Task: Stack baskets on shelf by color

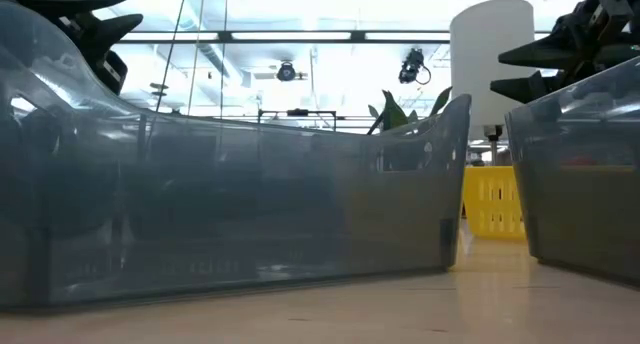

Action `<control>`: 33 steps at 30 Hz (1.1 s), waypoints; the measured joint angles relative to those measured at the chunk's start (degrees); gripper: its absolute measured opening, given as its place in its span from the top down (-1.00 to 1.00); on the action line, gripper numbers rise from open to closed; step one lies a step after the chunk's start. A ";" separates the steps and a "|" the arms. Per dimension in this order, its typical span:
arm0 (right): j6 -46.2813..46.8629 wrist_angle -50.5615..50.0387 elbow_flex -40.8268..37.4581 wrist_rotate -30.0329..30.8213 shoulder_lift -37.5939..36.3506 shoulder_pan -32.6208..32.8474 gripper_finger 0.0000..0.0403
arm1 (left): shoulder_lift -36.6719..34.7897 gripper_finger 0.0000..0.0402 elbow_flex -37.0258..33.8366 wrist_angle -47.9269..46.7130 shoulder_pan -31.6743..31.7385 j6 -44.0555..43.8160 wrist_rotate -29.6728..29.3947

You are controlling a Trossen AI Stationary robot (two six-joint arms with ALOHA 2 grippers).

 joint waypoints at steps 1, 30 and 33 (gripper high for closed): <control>0.00 0.01 0.01 0.00 0.00 -0.01 -0.10 | -0.01 0.42 0.00 0.02 -0.01 0.01 -0.01; -2.38 3.65 0.00 2.64 0.02 -0.02 -0.10 | -0.01 0.42 0.01 0.00 -0.01 0.00 -0.01; -6.10 9.83 0.02 6.04 0.00 -0.02 -0.10 | 0.00 0.42 -0.01 0.00 0.00 0.01 0.00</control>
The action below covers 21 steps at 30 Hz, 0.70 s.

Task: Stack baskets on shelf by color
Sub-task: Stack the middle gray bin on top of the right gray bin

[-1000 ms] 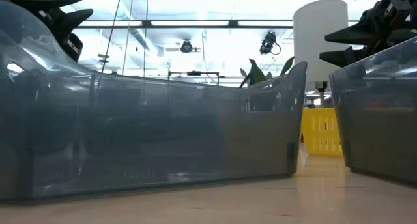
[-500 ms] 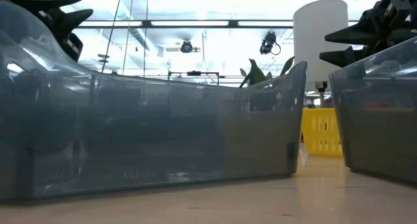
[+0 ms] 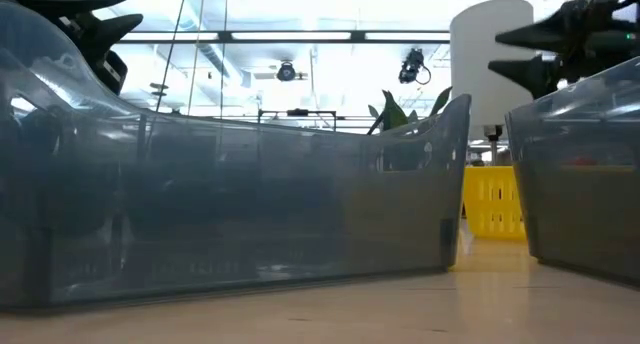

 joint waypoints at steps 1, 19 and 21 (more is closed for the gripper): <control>-0.60 1.94 0.00 0.26 0.00 0.00 -0.10 | -0.02 0.42 0.02 0.02 -0.02 0.00 0.00; -1.14 5.48 -0.02 3.49 0.09 -0.13 -0.10 | 0.00 0.42 0.00 0.02 -0.02 0.00 0.00; 0.31 3.91 -0.02 3.02 0.15 -0.13 -0.10 | 0.00 0.42 0.01 0.02 -0.02 0.00 0.00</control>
